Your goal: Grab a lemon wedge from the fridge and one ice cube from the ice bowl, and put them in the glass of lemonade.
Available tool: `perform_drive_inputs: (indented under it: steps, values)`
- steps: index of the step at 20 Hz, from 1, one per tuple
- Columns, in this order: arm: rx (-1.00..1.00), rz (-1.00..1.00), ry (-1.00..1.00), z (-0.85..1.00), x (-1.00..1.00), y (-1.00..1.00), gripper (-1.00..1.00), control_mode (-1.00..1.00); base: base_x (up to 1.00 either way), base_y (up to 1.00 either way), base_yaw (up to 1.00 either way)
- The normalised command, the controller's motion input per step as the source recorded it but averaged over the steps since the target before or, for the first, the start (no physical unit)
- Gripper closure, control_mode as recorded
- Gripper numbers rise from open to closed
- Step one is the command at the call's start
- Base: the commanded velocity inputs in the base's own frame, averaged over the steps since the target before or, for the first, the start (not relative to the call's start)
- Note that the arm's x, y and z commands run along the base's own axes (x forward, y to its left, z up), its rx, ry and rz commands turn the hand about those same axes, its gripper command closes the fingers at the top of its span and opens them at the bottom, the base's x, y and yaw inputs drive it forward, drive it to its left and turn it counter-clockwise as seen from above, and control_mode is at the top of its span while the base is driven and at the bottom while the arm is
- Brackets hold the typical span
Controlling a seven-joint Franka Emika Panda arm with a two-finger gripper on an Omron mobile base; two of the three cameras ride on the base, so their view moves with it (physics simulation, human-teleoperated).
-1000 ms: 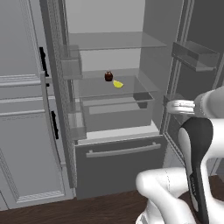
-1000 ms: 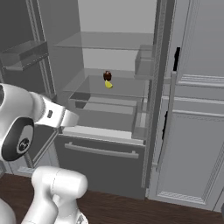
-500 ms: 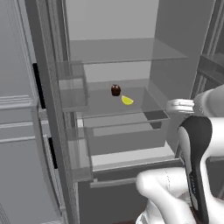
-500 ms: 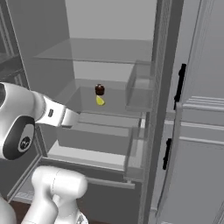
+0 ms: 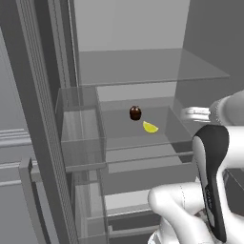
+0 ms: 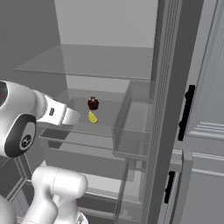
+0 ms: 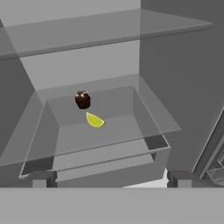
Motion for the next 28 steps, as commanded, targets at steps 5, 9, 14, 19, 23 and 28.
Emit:
perform_drive_inputs:
  steps: [5,9,14,19,23,28]
  values:
    - [0.0,0.05,0.0,-0.2,-0.21,0.01,-1.0,-1.0,0.0,0.0,0.0]
    - [-0.07,0.16,0.0,-0.6,-0.04,0.07,-1.0,-1.0,0.0,0.0,0.0]
    - [-0.03,0.17,0.01,-0.34,0.6,0.01,-1.0,-1.0,0.0,0.0,0.0]
    - [-0.02,0.15,0.07,-0.38,0.86,0.0,-1.0,-1.0,0.0,0.0,0.0]
    - [0.0,0.05,0.02,-0.51,0.66,0.01,-1.0,-1.0,0.0,0.0,0.0]
    - [-0.03,0.04,0.12,-0.55,0.87,0.17,-1.0,-1.0,0.0,0.0,0.0]
